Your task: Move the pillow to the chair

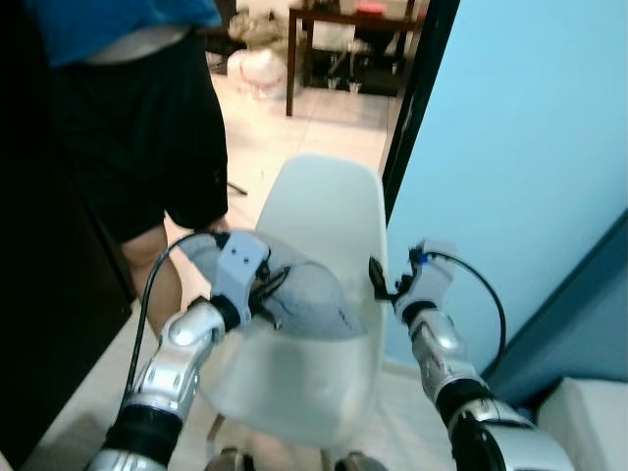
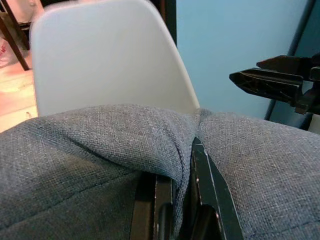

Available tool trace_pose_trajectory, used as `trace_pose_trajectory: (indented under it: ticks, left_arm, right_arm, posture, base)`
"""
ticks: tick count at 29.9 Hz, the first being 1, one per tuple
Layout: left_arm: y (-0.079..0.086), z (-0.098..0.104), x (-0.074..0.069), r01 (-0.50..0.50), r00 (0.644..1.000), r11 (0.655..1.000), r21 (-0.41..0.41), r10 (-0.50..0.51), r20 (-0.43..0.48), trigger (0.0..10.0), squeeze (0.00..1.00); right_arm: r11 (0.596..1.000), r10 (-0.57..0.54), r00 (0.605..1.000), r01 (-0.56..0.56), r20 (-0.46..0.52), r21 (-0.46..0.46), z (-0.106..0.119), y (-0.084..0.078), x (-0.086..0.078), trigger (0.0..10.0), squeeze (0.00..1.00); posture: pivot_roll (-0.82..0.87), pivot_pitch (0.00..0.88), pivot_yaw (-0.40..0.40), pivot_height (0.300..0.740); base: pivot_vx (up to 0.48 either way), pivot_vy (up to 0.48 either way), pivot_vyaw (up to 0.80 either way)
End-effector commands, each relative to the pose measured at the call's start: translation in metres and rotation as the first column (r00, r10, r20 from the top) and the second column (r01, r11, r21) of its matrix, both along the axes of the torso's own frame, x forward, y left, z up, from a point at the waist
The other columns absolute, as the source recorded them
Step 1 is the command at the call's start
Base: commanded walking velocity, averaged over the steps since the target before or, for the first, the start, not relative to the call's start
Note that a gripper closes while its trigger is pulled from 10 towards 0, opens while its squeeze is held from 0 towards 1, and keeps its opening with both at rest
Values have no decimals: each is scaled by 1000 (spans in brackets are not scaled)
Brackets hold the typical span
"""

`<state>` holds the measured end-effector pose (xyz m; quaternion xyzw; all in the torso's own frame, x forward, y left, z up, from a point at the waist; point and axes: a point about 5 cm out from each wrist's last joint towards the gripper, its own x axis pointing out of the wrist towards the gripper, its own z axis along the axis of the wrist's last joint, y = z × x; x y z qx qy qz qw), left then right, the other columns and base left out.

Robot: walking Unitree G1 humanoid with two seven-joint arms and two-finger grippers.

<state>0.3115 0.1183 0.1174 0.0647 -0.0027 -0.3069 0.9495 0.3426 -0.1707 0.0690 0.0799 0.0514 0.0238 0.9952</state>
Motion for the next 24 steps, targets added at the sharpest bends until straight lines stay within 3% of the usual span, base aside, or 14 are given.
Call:
trace_pose_trajectory:
  ticks: [1, 15, 18, 24]
  left_arm:
    - [-7, 13, 1, 30, 998, 1000, -9, -30, 62, 10000, 0]
    - [-7, 7, -1, 52, 998, 999, 8, -52, 42, 10000, 0]
    - [-5, -3, -2, 57, 998, 997, 44, -57, 14, 10000, 0]
    - [1, -14, -4, 36, 999, 996, 77, -35, -12, 10000, 0]
  right_arm:
    - [1000, -5, 1000, 4, -20, -4, -4, -3, -2, 10000, 0]
    - [1000, -21, 1000, 21, -8, 1, -1, -6, -1, 10000, 0]
    - [1000, -20, 1000, 20, -2, 2, 0, -7, -1, 10000, 0]
    - [1000, -20, 1000, 20, 0, -3, 1, -8, -1, 10000, 0]
  posture:
    - [38, 0, -47, 616]
    - [26, 0, -47, 606]
    - [22, 0, -49, 586]
    - [22, 0, -51, 586]
  base:
    - [0, 0, 0]
    - [0, 0, 0]
    - [0, 0, 0]
    - [0, 0, 0]
